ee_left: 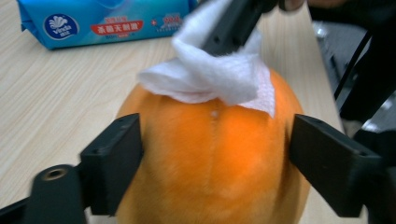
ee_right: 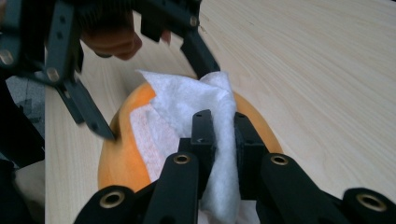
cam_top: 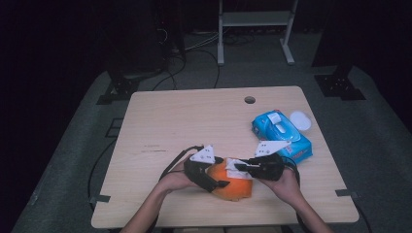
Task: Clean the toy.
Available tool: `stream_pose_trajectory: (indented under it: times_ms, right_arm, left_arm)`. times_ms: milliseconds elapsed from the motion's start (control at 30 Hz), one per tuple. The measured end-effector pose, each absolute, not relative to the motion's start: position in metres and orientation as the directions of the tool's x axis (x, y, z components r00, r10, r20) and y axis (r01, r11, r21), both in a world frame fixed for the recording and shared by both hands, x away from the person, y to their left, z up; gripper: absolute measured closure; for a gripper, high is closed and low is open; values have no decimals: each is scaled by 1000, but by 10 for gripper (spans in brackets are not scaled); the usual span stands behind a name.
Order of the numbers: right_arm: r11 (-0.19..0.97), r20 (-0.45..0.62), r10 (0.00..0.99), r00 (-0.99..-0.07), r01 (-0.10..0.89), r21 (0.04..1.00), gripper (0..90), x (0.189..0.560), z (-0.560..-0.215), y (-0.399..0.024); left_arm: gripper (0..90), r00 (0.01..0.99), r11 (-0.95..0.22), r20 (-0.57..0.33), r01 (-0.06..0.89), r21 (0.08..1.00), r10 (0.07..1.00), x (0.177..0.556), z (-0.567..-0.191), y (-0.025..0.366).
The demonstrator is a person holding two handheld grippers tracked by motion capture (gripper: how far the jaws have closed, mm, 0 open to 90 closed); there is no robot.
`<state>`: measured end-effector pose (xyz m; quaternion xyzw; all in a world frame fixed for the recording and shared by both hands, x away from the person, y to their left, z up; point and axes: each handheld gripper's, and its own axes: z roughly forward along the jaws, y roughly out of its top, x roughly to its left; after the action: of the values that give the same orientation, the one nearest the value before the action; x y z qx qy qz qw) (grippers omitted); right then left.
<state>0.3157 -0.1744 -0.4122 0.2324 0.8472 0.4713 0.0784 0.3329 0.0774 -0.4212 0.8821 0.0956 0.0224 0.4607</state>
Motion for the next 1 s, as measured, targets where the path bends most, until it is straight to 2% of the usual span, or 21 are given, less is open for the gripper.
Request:
stream_pose_trajectory:
  times_ms: [67, 200, 267, 367, 400, 500, 567, 733, 800, 867, 933, 1000]
  right_arm:
    - [438, 98, 469, -878, 328, 837, 807, 314, -416, -179]
    - [407, 139, 477, -868, 358, 840, 807, 309, -423, -192]
    - [402, 148, 473, -868, 363, 841, 806, 305, -424, -194]
    - [406, 145, 467, -872, 357, 841, 806, 299, -424, -195]
    - [408, 142, 468, -872, 356, 841, 806, 297, -423, -195]
    - [411, 127, 473, -872, 346, 844, 806, 296, -420, -194]
    - [407, 113, 479, -871, 334, 850, 806, 295, -415, -195]
    - [383, 59, 504, -862, 284, 879, 806, 296, -396, -199]
    - [370, 50, 512, -858, 272, 888, 806, 299, -391, -199]
    - [383, 40, 519, -854, 274, 882, 806, 304, -393, -197]
    - [417, 25, 528, -849, 285, 863, 806, 309, -402, -193]
    - [413, 56, 530, -846, 315, 854, 807, 315, -418, -191]
  left_arm:
    - [98, 969, -557, -81, 201, 806, 232, 337, -421, 81]
    - [64, 952, -540, -181, 290, 790, 247, 344, -430, 81]
    - [32, 949, -564, -210, 309, 766, 235, 345, -434, 78]
    - [40, 949, -574, -232, 313, 757, 212, 344, -437, 76]
    - [71, 952, -575, -226, 305, 759, 207, 343, -437, 76]
    - [240, 962, -548, -192, 268, 793, 193, 341, -434, 80]
    - [304, 971, -505, -157, 230, 832, 182, 340, -429, 82]
    - [329, 976, -453, 29, 72, 888, 214, 334, -411, 83]
    - [319, 972, -452, 61, 50, 891, 228, 335, -411, 82]
    - [300, 969, -467, 39, 82, 881, 243, 339, -418, 82]
    - [218, 965, -503, -4, 140, 853, 262, 345, -429, 82]
    - [126, 954, -482, -70, 210, 851, 291, 351, -434, 87]
